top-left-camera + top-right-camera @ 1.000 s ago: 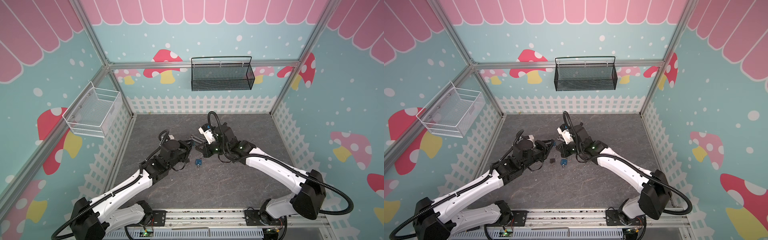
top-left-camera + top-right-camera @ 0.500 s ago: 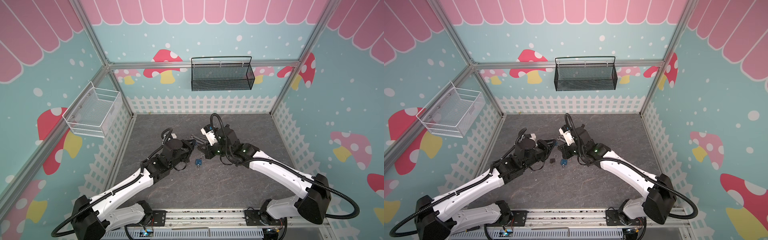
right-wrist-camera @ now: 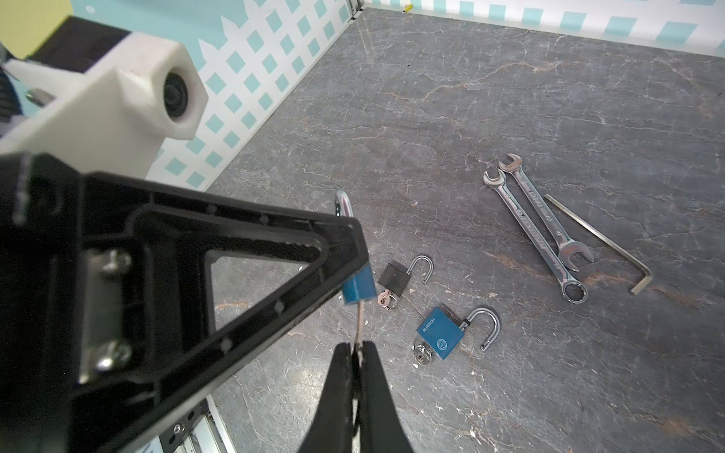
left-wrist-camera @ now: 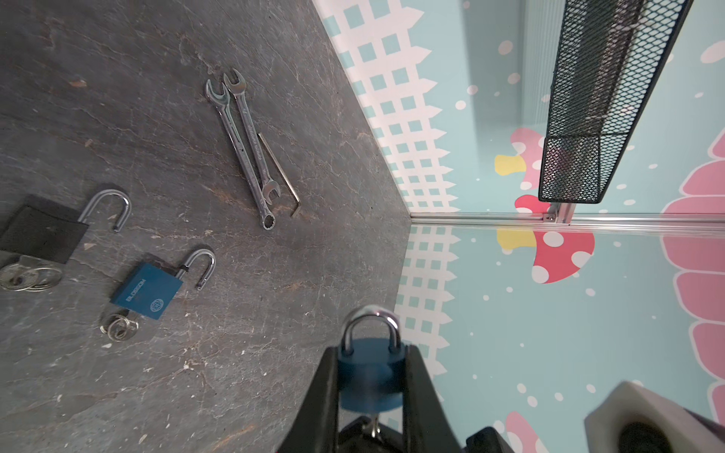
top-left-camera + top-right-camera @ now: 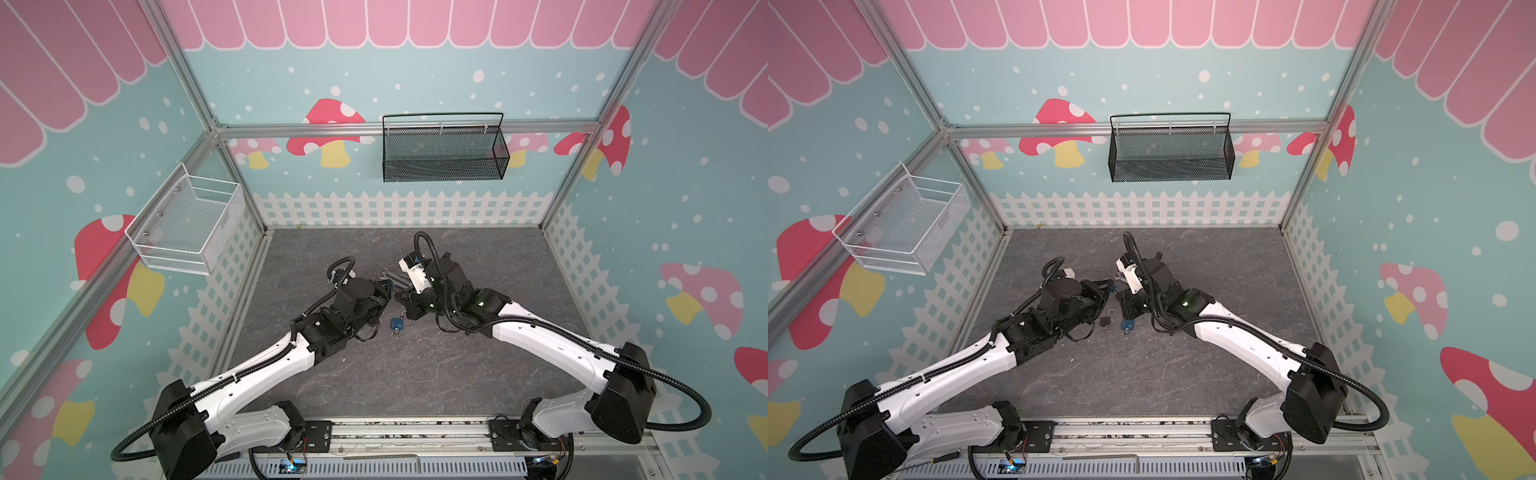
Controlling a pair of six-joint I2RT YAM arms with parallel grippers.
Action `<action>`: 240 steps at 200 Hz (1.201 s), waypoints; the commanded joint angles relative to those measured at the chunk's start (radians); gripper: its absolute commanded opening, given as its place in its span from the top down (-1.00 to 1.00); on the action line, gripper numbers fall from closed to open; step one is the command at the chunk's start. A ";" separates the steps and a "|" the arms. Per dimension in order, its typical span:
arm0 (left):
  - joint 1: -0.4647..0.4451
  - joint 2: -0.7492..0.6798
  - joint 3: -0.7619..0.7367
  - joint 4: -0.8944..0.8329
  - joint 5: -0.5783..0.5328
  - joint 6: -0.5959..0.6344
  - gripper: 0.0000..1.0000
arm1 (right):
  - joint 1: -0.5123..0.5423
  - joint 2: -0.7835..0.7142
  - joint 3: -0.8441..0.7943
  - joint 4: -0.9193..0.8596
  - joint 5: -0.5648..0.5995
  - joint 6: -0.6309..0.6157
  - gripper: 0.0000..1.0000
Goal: Unlock with the key
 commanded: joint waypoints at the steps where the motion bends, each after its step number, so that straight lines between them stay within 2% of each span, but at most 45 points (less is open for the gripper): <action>1: -0.059 -0.007 0.011 -0.092 0.145 0.073 1.00 | -0.021 -0.020 0.018 0.208 -0.100 0.005 1.00; 22: -0.053 -0.015 0.007 -0.063 0.167 0.068 1.00 | -0.020 -0.014 0.015 0.187 -0.109 0.022 1.00; 61: -0.049 -0.026 -0.053 0.079 0.228 -0.039 1.00 | -0.013 -0.006 -0.005 0.202 -0.076 -0.014 1.00; 89: -0.044 -0.040 -0.040 0.037 0.232 -0.027 1.00 | -0.014 -0.037 -0.031 0.199 0.013 -0.083 1.00; 113: -0.040 -0.055 -0.050 0.021 0.233 -0.014 1.00 | -0.015 -0.057 -0.034 0.212 0.019 -0.105 1.00; 126: -0.040 -0.055 -0.061 0.046 0.248 -0.024 1.00 | -0.016 -0.063 -0.037 0.240 -0.029 -0.085 1.00; 147: -0.041 -0.052 -0.064 0.054 0.249 -0.035 1.00 | -0.014 -0.065 -0.052 0.294 -0.080 0.020 1.00; 154: -0.041 -0.054 -0.065 0.047 0.241 -0.046 1.00 | -0.003 -0.061 -0.053 0.293 -0.049 0.039 1.00; 173: -0.041 -0.055 -0.072 0.070 0.239 -0.064 1.00 | 0.051 -0.030 -0.020 0.216 0.143 -0.011 1.00; 204: -0.038 -0.066 -0.083 0.035 0.195 -0.081 1.00 | 0.053 -0.050 -0.022 0.181 0.229 -0.030 1.00; 217: -0.033 -0.076 -0.092 0.041 0.182 -0.086 1.00 | 0.047 -0.066 -0.025 0.175 0.217 -0.020 1.00; 240: -0.032 -0.089 -0.094 0.026 0.157 -0.086 1.00 | 0.018 -0.075 -0.037 0.177 0.118 0.048 1.00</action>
